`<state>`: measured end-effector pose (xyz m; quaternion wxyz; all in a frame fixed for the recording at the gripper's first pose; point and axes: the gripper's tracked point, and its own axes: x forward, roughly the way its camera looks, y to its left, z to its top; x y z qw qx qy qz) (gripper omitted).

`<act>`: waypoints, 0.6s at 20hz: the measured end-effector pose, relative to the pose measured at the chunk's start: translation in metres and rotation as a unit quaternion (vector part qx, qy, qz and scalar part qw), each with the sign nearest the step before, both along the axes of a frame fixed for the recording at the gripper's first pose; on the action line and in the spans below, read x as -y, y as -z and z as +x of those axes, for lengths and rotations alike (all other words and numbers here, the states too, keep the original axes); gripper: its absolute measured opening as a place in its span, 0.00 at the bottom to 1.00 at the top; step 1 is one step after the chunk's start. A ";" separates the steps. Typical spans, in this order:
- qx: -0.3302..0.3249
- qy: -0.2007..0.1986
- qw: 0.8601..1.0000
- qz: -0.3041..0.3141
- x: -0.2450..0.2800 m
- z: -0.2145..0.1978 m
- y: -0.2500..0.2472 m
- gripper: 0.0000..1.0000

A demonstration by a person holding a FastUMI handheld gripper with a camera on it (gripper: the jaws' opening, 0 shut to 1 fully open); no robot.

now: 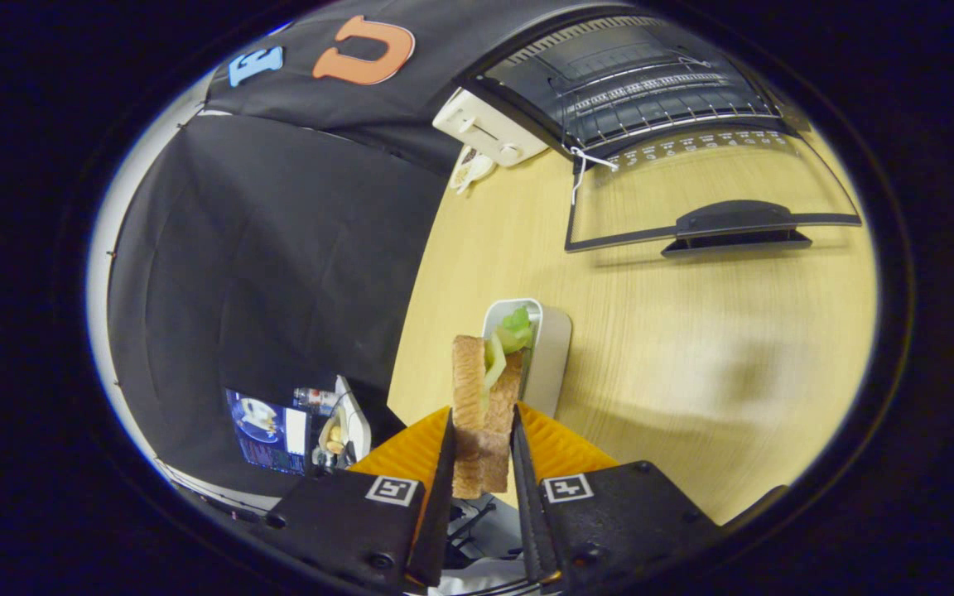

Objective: Open the toaster oven, put the food inside, and close the toaster oven door.

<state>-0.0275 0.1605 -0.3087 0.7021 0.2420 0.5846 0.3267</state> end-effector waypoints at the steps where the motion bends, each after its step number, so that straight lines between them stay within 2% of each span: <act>1: 0.010 0.010 1.000 0.006 -0.001 0.004 -0.005 0.42; 4: 0.025 0.023 0.999 0.039 -0.001 0.010 -0.022 0.42; 7: 0.041 0.044 0.993 0.098 -0.003 0.020 -0.044 0.41; 12: 0.087 0.071 0.984 0.137 0.005 0.043 -0.055 0.41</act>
